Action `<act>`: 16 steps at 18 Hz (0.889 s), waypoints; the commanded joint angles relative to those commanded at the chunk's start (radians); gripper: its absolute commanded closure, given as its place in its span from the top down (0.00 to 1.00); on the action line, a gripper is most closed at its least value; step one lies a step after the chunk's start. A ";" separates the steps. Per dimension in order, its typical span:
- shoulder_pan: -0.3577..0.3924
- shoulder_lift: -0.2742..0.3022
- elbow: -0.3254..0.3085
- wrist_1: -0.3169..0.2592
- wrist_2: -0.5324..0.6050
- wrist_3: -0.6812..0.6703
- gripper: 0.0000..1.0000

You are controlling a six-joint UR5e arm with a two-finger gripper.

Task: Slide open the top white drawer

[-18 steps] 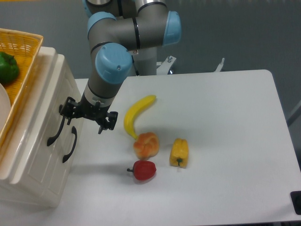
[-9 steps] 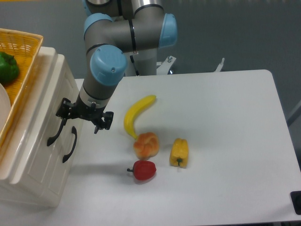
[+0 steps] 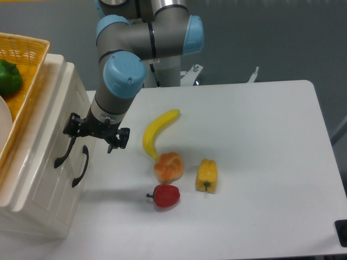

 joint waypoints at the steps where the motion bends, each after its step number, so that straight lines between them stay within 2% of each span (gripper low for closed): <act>1: 0.000 0.000 0.000 0.000 0.002 0.000 1.00; 16: -0.014 -0.002 -0.002 -0.002 0.003 0.000 1.00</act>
